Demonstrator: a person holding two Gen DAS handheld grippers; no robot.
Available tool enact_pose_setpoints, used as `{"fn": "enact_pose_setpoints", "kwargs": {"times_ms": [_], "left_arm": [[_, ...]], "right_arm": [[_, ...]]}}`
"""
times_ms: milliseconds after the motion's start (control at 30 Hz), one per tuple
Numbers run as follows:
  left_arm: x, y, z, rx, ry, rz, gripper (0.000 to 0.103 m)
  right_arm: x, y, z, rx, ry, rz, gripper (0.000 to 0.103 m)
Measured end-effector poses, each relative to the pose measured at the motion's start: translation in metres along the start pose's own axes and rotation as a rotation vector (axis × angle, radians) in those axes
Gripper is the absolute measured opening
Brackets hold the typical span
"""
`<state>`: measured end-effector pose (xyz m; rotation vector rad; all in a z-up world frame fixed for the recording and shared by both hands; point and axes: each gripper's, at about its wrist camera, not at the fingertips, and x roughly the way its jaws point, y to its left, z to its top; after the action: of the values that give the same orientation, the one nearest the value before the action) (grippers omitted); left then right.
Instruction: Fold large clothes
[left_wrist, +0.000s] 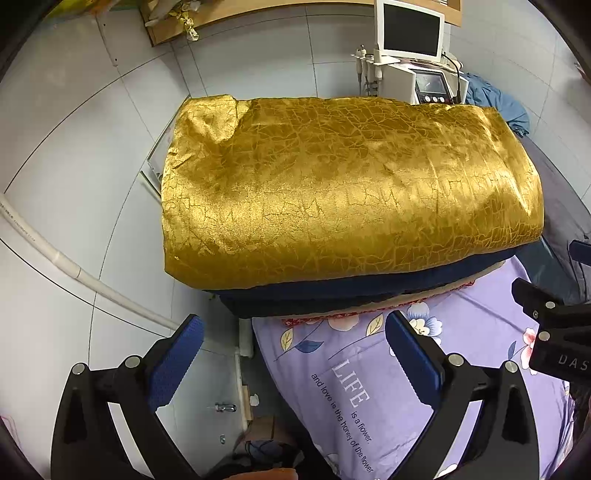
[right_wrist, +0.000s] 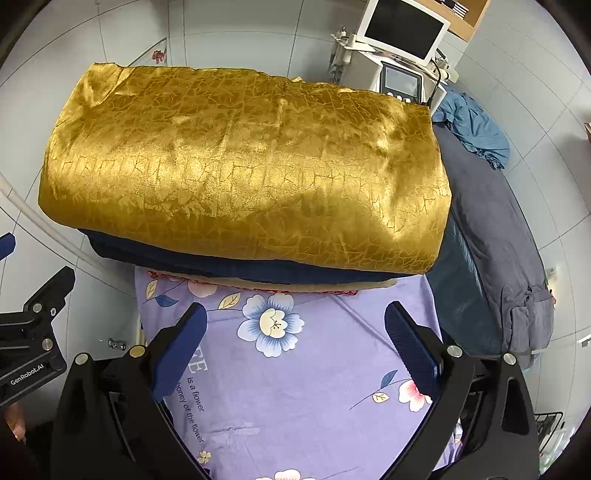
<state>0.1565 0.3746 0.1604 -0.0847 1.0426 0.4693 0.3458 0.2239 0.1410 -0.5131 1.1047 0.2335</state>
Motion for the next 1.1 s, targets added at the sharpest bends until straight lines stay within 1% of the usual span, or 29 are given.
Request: {"fn": "enact_pose_setpoints", "kwargs": {"times_ms": [1100], "left_arm": [[0.0066, -0.0019, 0.0007, 0.032, 0.006, 0.003, 0.096]], "right_arm": [[0.0041, -0.0003, -0.0028, -0.001, 0.009, -0.009, 0.095]]}}
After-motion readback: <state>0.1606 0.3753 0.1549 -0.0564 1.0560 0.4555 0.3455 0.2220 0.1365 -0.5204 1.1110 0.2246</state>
